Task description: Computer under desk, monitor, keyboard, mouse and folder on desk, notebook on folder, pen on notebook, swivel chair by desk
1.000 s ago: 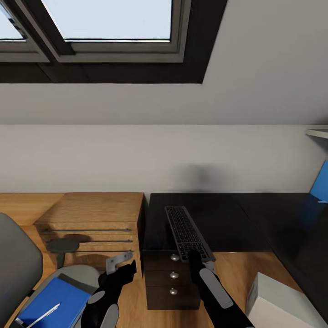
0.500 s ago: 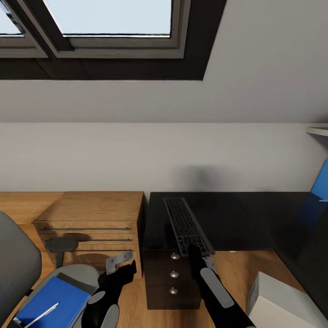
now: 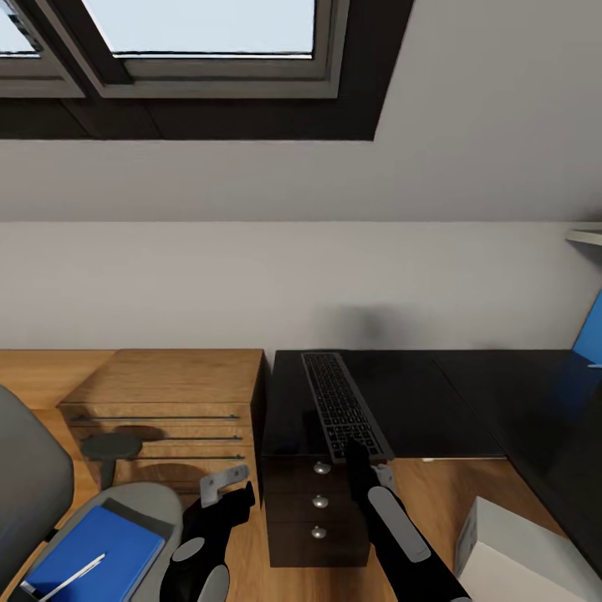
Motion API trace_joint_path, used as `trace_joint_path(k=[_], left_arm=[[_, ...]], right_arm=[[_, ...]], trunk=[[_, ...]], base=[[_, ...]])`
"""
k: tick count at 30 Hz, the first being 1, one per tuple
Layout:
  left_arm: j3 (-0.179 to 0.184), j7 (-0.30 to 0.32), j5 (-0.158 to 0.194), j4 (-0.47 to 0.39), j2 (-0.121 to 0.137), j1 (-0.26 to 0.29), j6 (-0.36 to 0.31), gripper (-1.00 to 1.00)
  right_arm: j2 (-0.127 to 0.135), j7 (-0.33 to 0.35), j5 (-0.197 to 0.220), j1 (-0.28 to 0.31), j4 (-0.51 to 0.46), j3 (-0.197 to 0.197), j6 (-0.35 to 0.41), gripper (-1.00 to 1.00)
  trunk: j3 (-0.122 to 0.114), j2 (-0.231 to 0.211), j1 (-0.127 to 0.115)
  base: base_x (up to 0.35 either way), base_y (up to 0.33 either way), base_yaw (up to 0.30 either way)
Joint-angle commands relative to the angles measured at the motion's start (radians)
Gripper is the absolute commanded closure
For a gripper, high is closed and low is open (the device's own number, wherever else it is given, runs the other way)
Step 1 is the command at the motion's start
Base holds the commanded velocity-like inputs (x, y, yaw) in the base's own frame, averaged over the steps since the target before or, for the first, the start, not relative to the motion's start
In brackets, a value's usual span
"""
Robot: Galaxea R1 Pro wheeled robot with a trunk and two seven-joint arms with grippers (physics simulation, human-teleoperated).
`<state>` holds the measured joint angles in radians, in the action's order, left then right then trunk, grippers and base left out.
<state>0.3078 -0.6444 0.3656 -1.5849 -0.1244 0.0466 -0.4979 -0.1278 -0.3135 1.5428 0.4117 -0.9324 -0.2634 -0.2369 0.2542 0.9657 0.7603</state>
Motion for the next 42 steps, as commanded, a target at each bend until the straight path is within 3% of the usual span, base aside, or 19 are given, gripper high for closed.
trace_joint_path(k=[1,42], left_arm=[[0.001,-0.009,0.009,-0.001,0.000,0.001,-0.002,-1.00],[0.001,-0.009,0.007,-0.004,0.002,0.001,-0.001,-1.00]], right_arm=[[0.001,-0.002,0.008,0.001,-0.002,-0.003,-0.008,1.00],[0.004,-0.007,0.008,-0.001,-0.004,-0.006,-0.009,1.00]], trunk=[[0.005,0.008,0.004],[0.133,0.295,0.161]], base=[[0.000,0.000,0.000],[0.000,0.000,0.000]])
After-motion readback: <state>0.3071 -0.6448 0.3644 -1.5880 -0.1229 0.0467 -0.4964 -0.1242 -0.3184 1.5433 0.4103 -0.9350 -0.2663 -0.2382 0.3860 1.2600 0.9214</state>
